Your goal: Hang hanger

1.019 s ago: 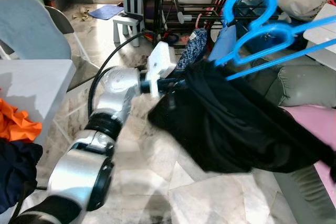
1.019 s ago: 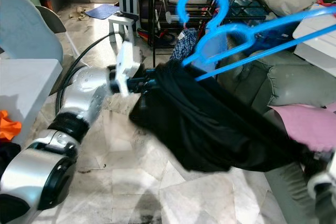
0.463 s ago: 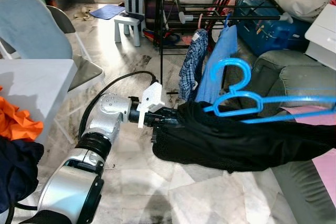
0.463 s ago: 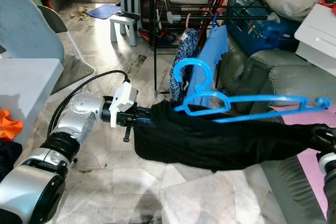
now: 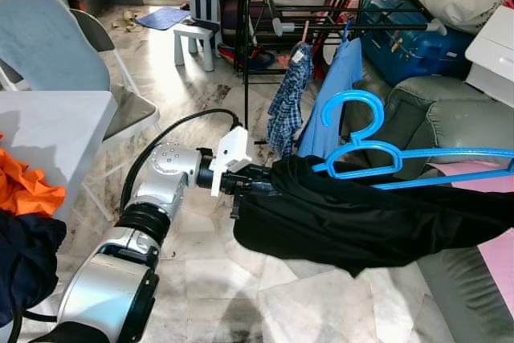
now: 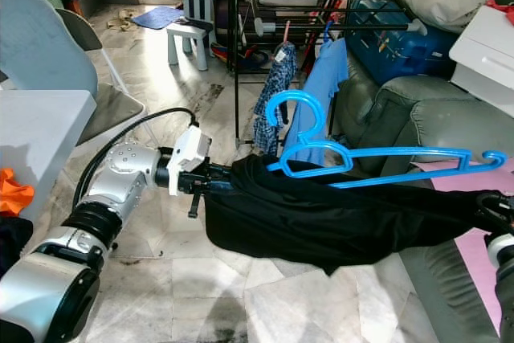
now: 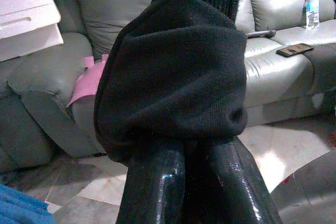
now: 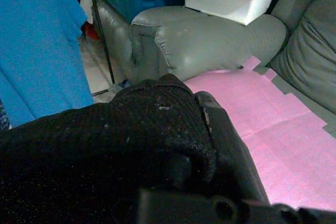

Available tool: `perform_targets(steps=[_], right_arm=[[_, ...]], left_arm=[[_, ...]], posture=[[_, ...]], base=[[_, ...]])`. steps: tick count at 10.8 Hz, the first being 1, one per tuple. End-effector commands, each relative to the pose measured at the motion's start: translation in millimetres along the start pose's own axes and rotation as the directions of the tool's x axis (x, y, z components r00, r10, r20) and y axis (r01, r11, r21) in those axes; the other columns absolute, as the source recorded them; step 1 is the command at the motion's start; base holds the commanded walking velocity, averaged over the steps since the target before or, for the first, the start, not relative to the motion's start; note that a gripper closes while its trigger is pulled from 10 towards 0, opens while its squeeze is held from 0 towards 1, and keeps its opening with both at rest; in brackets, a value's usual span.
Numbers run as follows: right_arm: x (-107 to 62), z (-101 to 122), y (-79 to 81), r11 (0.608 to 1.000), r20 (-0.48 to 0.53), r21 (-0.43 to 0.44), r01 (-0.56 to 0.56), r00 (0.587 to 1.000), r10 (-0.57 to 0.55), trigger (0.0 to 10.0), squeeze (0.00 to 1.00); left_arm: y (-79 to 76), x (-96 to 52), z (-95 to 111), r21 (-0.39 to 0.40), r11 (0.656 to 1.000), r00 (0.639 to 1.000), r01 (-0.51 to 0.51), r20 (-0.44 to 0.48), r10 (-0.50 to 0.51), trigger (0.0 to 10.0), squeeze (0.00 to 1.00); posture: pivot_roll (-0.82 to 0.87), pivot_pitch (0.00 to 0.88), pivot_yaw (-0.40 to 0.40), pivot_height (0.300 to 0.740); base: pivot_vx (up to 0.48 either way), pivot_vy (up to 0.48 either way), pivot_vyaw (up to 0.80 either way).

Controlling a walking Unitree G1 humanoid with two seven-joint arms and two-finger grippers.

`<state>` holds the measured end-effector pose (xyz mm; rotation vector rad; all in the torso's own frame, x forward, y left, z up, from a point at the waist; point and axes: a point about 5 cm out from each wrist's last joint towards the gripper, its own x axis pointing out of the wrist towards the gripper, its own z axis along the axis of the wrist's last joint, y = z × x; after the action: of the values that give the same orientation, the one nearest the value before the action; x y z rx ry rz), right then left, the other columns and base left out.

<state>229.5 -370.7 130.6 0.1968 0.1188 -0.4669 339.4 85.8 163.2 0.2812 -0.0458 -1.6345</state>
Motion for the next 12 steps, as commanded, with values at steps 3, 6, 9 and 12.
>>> perform_targets(steps=[3,6,9,12], right_arm=[[-0.7,13,-7.8,0.999,0.038,-0.018,0.037,0.999,-0.037,0.0,0.00],[0.4,23,17.1,0.996,0.095,-0.057,-0.062,0.993,0.067,0.0,0.00],[-0.6,36,37.0,0.986,0.144,-0.099,-0.131,0.979,0.145,0.0,0.00],[-3.4,41,45.5,0.978,0.151,-0.134,-0.160,0.972,0.179,0.0,0.00]], left_arm=[[2.3,-5.0,3,0.019,1.000,1.000,-0.001,-0.018,0.002,0.0,0.00],[-7.5,-1.2,-22,-0.013,1.000,0.985,0.023,-0.169,-0.025,0.0,0.00],[-10.6,2.4,-32,-0.009,1.000,0.976,-0.003,-0.220,0.001,0.0,0.00],[-2.0,8.5,-34,0.035,0.988,0.958,-0.150,-0.241,0.154,0.0,0.00]], posture=[[0.00,0.000,-0.072,0.740],[-0.02,0.000,-0.061,0.740],[-0.02,0.000,-0.065,0.740],[-0.03,0.000,-0.065,0.740]], base=[[0.000,0.000,0.00],[0.000,0.000,0.00],[0.000,0.000,0.00],[0.000,0.000,0.00]])
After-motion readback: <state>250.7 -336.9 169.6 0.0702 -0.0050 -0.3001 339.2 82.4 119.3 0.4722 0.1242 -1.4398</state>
